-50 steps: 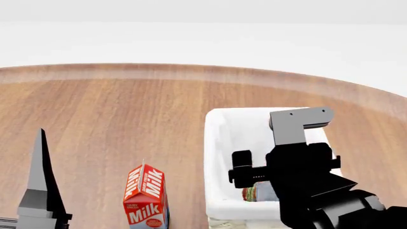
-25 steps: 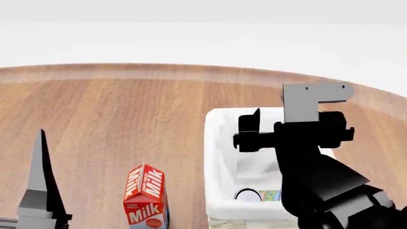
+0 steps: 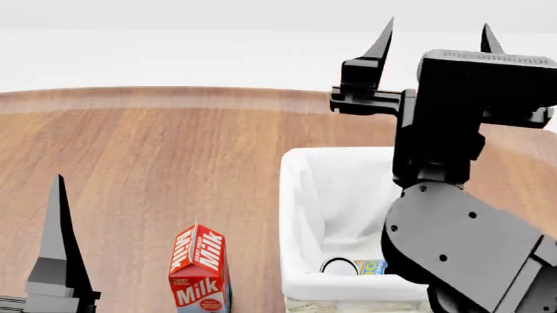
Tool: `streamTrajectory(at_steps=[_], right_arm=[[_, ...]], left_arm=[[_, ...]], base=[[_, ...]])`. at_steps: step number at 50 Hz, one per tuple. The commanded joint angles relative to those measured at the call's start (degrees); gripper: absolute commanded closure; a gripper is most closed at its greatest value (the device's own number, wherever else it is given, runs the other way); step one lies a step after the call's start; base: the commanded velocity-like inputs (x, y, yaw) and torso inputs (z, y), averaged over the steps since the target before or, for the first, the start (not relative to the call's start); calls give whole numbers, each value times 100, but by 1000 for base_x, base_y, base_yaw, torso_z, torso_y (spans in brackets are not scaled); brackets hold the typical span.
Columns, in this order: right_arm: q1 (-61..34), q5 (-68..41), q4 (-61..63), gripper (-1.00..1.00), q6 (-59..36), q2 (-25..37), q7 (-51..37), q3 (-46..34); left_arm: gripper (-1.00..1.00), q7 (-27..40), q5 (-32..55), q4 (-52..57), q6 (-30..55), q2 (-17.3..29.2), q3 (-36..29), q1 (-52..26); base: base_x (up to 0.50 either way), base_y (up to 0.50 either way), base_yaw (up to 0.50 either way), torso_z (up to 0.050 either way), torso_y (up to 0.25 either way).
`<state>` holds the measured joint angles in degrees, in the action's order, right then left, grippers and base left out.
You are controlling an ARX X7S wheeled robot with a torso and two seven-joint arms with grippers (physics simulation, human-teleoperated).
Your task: Pick up the alphabet soup and the tomato sauce, and put them in the basket.
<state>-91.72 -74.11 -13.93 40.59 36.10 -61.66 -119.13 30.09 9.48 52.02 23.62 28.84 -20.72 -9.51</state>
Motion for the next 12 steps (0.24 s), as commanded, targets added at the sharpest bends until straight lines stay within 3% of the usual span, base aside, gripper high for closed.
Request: streamTrajectory(at_steps=[1,6,12], right_arm=[[-461,1808,949,-100,490,421,-1787,73],[-802,2907,1864,-100,58,756,-2730,221],[-18,4378,3634,-100,-1858,1401,-2823,2266]], left_arm=[[-100,4,3,-7,15,10,-23,-19],[-100,13,11,-17,-29,6,-21,-2],[-100,21,-9,-43,-83,16,-32,25]], base=[[0,0,0,0,0],[0,0,0,0,0],[0,0,0,0,0]])
